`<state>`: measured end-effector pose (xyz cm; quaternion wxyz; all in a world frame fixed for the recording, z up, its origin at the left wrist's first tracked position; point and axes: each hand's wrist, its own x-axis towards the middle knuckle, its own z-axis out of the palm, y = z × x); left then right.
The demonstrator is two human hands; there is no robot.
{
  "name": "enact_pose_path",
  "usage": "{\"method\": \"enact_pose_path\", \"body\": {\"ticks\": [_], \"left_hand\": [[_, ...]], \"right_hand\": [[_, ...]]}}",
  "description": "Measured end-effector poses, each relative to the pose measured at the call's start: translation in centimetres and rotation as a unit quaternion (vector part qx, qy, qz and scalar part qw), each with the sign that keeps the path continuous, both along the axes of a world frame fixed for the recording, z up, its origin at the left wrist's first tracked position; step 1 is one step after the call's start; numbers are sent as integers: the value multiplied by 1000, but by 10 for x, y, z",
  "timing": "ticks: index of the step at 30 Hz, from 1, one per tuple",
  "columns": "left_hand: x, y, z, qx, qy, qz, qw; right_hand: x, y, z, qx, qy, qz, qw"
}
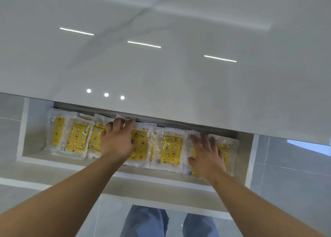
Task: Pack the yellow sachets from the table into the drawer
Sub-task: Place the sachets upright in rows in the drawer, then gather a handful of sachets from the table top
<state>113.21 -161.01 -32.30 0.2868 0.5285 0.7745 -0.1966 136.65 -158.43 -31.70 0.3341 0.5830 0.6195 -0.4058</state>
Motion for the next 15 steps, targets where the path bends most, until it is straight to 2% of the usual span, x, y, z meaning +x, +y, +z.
{"method": "enact_pose_path", "body": {"ticks": [6, 9, 15], "left_hand": [[-4, -2, 11, -44, 0, -51, 998], [-7, -4, 38, -14, -47, -51, 998], [-22, -7, 120, 35, -114, -60, 991]], "right_hand": [[-17, -6, 20, 30, -8, -73, 997], [-31, -11, 47, 22, 34, -145, 989], [-62, -16, 125, 82, 112, -230, 963]]}}
